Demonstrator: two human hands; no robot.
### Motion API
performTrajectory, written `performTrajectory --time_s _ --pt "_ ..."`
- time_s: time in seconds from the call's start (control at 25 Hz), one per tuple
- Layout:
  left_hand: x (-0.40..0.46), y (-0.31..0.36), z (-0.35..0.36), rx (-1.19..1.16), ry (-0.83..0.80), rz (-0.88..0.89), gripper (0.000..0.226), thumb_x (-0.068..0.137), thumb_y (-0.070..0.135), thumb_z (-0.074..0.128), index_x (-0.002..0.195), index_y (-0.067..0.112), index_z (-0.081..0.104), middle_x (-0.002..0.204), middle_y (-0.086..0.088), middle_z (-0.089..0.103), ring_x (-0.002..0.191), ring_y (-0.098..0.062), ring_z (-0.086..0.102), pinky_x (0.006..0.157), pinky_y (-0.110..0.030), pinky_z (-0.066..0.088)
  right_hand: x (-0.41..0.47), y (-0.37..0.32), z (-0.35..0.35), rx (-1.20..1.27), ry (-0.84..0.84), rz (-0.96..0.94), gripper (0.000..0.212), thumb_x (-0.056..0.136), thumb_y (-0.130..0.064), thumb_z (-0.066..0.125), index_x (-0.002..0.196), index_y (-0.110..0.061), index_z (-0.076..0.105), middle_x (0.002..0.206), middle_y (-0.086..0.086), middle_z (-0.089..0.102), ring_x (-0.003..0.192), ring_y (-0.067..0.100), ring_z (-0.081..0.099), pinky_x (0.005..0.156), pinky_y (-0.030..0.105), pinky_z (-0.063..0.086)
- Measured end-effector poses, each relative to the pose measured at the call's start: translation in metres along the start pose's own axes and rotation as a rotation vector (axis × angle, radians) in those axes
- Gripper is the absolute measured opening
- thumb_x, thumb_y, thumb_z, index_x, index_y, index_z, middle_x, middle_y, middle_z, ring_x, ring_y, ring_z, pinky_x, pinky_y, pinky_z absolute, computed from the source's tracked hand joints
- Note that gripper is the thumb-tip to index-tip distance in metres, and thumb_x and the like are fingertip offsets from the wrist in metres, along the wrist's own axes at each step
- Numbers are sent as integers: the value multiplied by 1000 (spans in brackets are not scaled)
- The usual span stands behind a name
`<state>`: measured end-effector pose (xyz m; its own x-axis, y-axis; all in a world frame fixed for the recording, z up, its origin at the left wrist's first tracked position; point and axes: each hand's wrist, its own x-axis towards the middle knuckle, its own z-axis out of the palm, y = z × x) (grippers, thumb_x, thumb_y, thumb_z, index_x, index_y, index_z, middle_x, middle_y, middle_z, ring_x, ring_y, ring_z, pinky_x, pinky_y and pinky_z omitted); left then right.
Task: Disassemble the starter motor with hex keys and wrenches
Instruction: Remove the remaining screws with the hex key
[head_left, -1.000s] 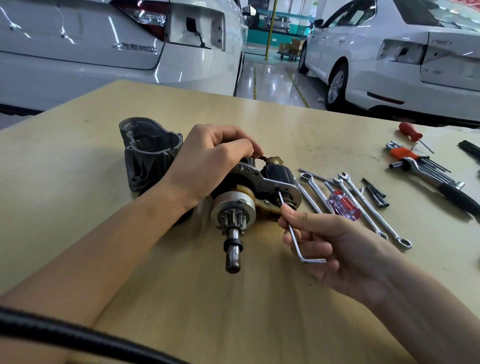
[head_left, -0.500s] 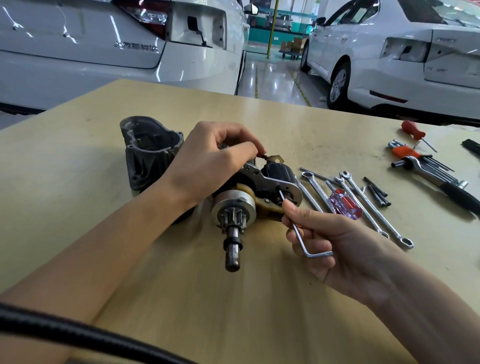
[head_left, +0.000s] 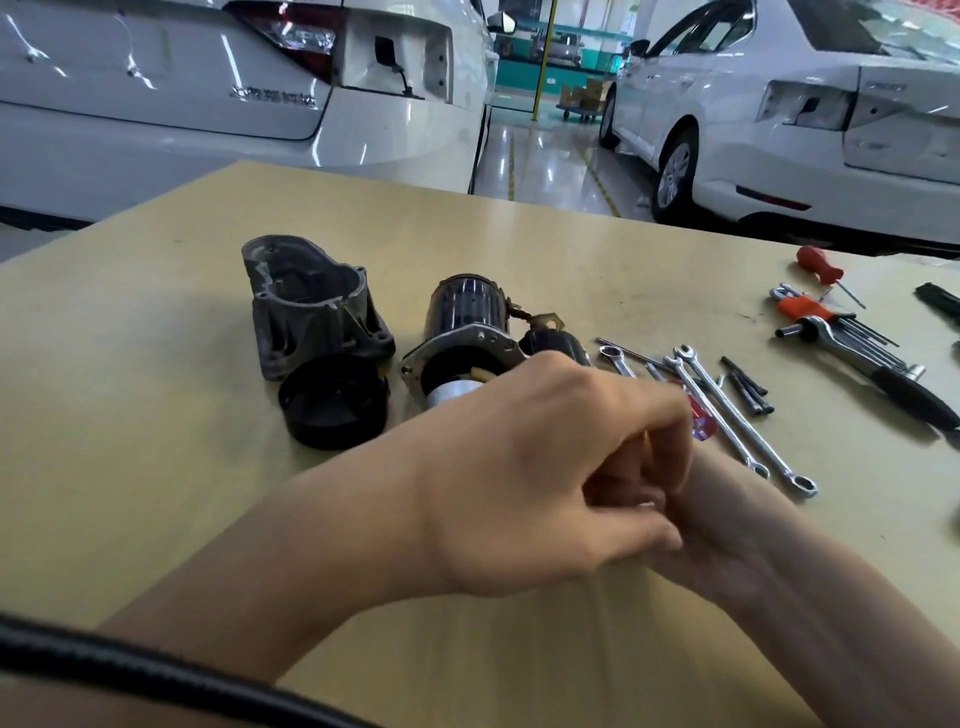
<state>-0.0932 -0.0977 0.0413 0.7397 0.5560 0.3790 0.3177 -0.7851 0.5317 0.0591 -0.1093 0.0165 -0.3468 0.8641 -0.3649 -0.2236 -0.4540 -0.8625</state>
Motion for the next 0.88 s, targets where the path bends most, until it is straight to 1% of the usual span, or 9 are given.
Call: performTrajectory --time_s 0.12,0.2,0.28,0.36,0.44,0.56,0.64,0.76,0.88 --pt "-1 1 2 8 36 -46 13 77 24 79 81 18 68 57 13 52 58 0 50 57 -8 36 5 4 -4 -43 69 16 5 41 -14 62 41 -9 62 45 2 39 38 5 32 38 14 23" --pt "-3 1 3 97 65 -29 12 78 28 74 72 17 71 57 9 57 59 -4 51 57 -10 37 6 6 -5 -62 56 36 29 24 -20 81 46 -9 66 51 3 48 48 8 37 42 14 27" --pt "-7 5 8 202 94 -6 17 78 28 69 67 15 68 58 6 59 61 -8 49 59 -16 38 2 5 -4 -42 31 31 39 15 -22 86 44 -9 65 49 2 54 46 7 42 40 12 30" --pt "-11 12 15 290 161 2 21 79 25 66 64 14 57 58 6 55 56 -11 38 61 -22 36 -3 3 1 14 14 13 19 29 -16 73 40 -9 59 42 0 51 34 5 41 32 10 29" --pt "-12 18 23 384 236 32 25 82 22 63 69 20 41 60 6 45 56 -15 30 64 -27 36 -7 1 4 70 21 -15 9 35 -8 59 41 -10 52 37 -1 44 28 4 35 27 10 26" --pt "-15 25 29 561 302 10 28 85 25 60 80 23 33 63 1 52 58 -24 49 68 -35 42 -8 1 7 67 29 -43 6 37 -8 56 37 -13 53 35 -2 40 25 3 31 26 11 26" --pt "-19 31 30 694 297 -68 22 86 29 56 78 24 37 64 1 56 61 -23 53 71 -36 38 -8 2 8 43 44 -40 6 35 -10 58 35 -13 53 35 -3 38 26 2 30 26 11 25" --pt "-23 39 33 822 286 -152 13 83 26 62 75 21 53 63 1 57 59 -22 52 71 -34 30 -8 3 6 31 69 -43 9 43 -9 55 36 -15 53 36 -5 33 26 3 28 26 11 22" --pt "-21 40 35 856 304 -232 23 89 37 45 75 22 57 65 3 59 60 -19 54 69 -33 37 -10 1 6 14 54 -49 7 38 -13 61 40 -15 54 36 -5 36 26 3 30 27 11 21"
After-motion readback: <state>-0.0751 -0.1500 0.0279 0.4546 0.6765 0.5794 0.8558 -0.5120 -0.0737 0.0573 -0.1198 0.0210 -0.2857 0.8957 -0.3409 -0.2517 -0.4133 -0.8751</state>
